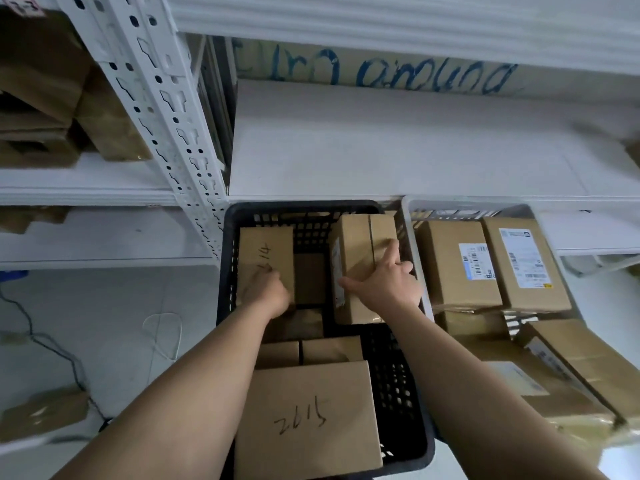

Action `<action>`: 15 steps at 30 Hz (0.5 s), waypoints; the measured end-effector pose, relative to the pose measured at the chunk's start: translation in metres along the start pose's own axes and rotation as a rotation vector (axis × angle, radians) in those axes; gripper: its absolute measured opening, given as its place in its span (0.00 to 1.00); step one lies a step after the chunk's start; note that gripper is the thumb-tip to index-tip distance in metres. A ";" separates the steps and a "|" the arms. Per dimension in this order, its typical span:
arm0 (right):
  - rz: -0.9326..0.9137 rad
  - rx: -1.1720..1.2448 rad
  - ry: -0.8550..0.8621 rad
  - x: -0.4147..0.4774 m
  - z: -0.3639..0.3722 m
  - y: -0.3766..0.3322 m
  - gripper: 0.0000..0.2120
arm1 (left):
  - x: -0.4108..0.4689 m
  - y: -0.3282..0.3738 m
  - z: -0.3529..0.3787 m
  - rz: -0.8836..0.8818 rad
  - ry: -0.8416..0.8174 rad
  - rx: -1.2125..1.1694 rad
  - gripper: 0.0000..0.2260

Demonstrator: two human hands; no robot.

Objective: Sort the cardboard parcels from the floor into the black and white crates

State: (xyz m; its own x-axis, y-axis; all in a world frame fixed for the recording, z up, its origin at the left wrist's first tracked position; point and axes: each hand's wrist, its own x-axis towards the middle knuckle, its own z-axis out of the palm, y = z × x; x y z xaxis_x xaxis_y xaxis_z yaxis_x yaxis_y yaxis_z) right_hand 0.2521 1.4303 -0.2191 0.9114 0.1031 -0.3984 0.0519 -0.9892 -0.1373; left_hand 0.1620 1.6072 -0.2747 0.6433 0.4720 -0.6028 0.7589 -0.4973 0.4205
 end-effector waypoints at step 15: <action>0.061 -0.237 -0.117 0.043 0.058 -0.037 0.55 | 0.033 -0.024 0.008 -0.006 0.054 0.097 0.36</action>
State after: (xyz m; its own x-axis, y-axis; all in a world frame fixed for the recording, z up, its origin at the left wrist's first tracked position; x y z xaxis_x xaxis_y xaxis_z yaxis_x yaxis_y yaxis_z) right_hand 0.2654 1.4771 -0.2842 0.8631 0.0403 -0.5034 0.1049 -0.9894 0.1006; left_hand 0.1638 1.6291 -0.3099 0.6452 0.5129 -0.5663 0.7512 -0.5613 0.3474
